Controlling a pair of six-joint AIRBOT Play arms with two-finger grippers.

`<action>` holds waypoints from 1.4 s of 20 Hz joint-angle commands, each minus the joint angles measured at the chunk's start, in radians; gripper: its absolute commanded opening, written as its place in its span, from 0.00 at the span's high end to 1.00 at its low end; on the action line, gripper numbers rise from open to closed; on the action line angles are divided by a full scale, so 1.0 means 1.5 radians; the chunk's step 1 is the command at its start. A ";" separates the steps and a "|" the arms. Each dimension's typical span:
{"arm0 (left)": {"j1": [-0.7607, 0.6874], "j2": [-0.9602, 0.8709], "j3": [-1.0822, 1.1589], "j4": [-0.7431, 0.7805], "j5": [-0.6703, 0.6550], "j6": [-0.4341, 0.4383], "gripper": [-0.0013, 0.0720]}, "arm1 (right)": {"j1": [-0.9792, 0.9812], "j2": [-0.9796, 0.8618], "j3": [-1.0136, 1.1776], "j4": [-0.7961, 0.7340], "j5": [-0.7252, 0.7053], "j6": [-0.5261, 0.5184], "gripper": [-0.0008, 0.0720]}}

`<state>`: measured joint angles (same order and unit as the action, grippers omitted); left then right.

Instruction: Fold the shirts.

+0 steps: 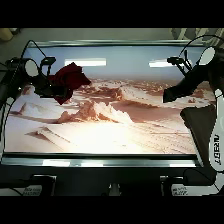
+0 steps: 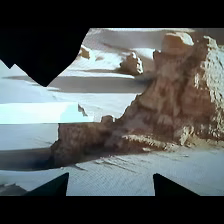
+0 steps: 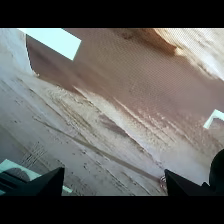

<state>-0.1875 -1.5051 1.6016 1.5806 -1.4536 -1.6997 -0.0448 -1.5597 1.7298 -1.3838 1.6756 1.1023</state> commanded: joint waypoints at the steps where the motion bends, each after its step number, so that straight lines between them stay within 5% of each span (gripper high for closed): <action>1: -0.001 0.000 0.000 0.000 0.000 0.000 0.14 | 0.001 -0.001 0.001 0.000 0.000 0.000 0.07; 13: -0.001 -0.001 -0.001 0.000 0.017 -0.003 0.14 | 0.001 -0.001 0.001 0.000 0.000 0.000 0.07; 19: -0.001 -0.002 -0.001 -0.022 0.218 -0.002 0.13 | 0.001 -0.001 0.001 0.000 -0.199 0.000 0.07; 20: -0.001 -0.004 -0.001 -0.009 0.271 0.004 0.02 | 0.001 -0.001 0.001 0.000 -0.245 0.000 0.07; 22: 0.018 -0.041 0.038 0.105 0.335 -0.036 0.00 | 0.001 -0.001 0.001 0.001 -0.335 0.001 0.07; 25: 0.100 -0.189 0.180 0.053 0.166 -0.063 0.00 | 0.001 -0.001 0.001 0.023 -0.346 0.003 0.07; 28: 0.147 -0.308 0.245 -0.072 0.120 -0.067 0.00 | 0.001 -0.001 0.001 0.031 -0.289 0.000 0.07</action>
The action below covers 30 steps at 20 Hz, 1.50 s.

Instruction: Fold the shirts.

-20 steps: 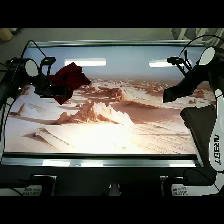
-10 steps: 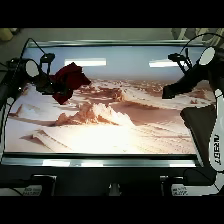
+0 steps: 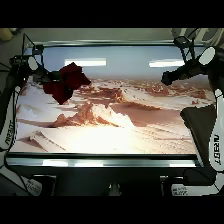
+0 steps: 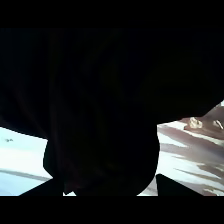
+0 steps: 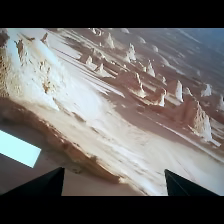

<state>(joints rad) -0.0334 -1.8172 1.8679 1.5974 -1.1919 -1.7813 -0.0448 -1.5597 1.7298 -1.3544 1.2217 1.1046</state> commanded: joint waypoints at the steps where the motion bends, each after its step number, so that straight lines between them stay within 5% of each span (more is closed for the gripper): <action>1: 0.046 -0.122 0.067 -0.087 -0.053 -0.013 0.00 | 0.001 -0.001 0.001 0.009 0.038 -0.003 0.07; 5: 0.046 -0.173 0.067 -0.086 -0.048 -0.012 0.00 | 0.001 -0.001 0.001 0.005 0.108 -0.014 0.07; 6: 0.047 -0.175 0.067 -0.086 -0.047 -0.015 0.14 | 0.001 -0.001 0.001 0.005 0.109 -0.015 0.07; 7: 0.049 -0.173 0.071 -0.086 -0.044 -0.036 0.63 | 0.001 -0.001 0.001 0.005 0.104 -0.030 0.07; 8: 0.051 -0.169 0.088 -0.094 -0.046 -0.055 0.89 | 0.001 -0.001 0.001 0.000 0.081 -0.069 0.07; 9: 0.052 -0.158 0.115 -0.115 -0.045 -0.052 0.95 | 0.001 -0.001 0.001 -0.018 0.037 -0.116 0.07; 12: 0.041 -0.048 0.161 -0.181 0.036 0.019 0.95 | 0.001 0.017 0.034 -0.046 -0.006 -0.132 0.07; 16: -0.045 0.245 0.098 -0.200 0.120 0.149 0.95 | 0.001 0.119 0.071 -0.065 -0.005 -0.128 0.07; 20: -0.210 0.433 -0.004 -0.197 0.140 0.158 0.95 | 0.001 0.238 0.071 -0.066 0.093 -0.095 0.08; 27: -0.420 0.393 -0.283 -0.198 0.140 0.143 0.95 | 0.001 0.326 0.070 -0.080 0.329 -0.069 0.07; 30: -0.467 0.326 -0.410 -0.265 0.183 0.085 0.95 | 0.001 0.319 0.010 -0.072 0.349 -0.058 0.07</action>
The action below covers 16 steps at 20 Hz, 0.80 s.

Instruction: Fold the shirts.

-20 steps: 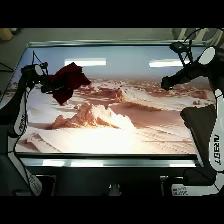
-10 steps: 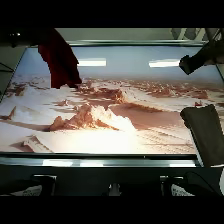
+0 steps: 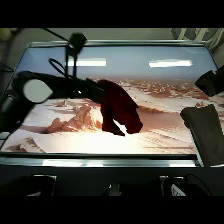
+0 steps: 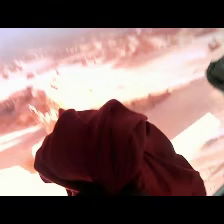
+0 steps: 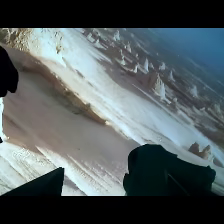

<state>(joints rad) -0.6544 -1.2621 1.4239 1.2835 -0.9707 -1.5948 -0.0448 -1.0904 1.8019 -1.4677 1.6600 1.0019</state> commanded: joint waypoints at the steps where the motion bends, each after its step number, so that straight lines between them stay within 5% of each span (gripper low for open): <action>1: -0.064 -0.068 -0.138 -0.101 0.061 -0.036 0.95 | 0.001 0.007 -0.092 0.006 0.031 0.009 0.07; 2: -0.071 -0.096 -0.146 -0.132 0.072 -0.036 0.93 | 0.001 0.006 -0.151 0.006 -0.002 0.006 0.07; 3: -0.072 -0.117 -0.143 -0.153 0.067 -0.037 0.61 | 0.001 0.005 -0.220 0.009 -0.043 0.002 0.07; 4: -0.063 -0.128 -0.135 -0.170 0.051 -0.037 0.06 | 0.001 0.001 -0.280 0.018 -0.079 0.002 0.07; 12: 0.126 -0.003 -0.128 -0.044 -0.250 0.017 0.08 | 0.001 -0.062 -0.618 0.303 -0.147 -0.107 0.07; 16: 0.114 0.018 -0.287 -0.043 -0.160 0.017 0.14 | 0.001 -0.062 -0.716 0.326 -0.201 -0.125 0.07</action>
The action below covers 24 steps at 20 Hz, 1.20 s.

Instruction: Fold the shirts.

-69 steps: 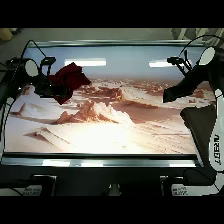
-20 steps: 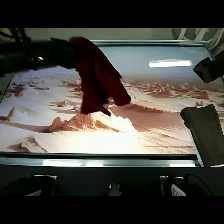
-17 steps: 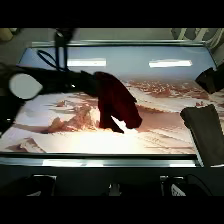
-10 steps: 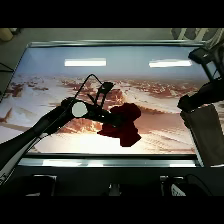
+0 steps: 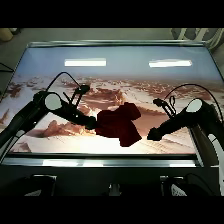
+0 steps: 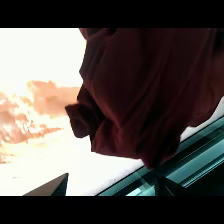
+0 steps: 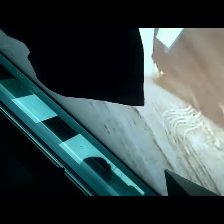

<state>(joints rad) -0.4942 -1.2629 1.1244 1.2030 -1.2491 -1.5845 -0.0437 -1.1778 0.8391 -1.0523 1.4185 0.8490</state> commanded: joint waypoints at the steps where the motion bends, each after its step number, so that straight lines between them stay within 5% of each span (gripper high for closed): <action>1: 0.004 0.016 -0.117 0.010 0.058 0.010 0.14 | 0.000 -0.004 -0.083 0.049 -0.049 -0.024 0.07; 10: -0.006 -0.003 -0.145 -0.033 0.197 0.010 0.14 | 0.000 -0.032 -0.089 0.079 -0.126 -0.017 0.07; 15: -0.052 -0.050 -0.145 -0.128 0.259 0.092 0.19 | 0.000 -0.079 -0.089 0.130 -0.137 -0.040 0.07; 17: -0.058 -0.069 -0.144 -0.127 0.270 0.092 0.87 | 0.000 -0.089 -0.089 0.137 -0.145 -0.041 0.07; 18: -0.056 -0.070 -0.144 -0.127 0.271 0.092 0.95 | 0.000 -0.094 -0.089 0.136 -0.145 -0.040 0.07; 24: -0.043 -0.048 -0.144 -0.127 0.272 0.099 0.95 | 0.077 -0.143 -0.089 0.137 -0.187 -0.034 0.07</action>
<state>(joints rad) -0.5610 -1.3460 0.9081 1.0180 -0.8494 -1.4456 0.0116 -1.3563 0.7074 -0.8421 1.1938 0.7910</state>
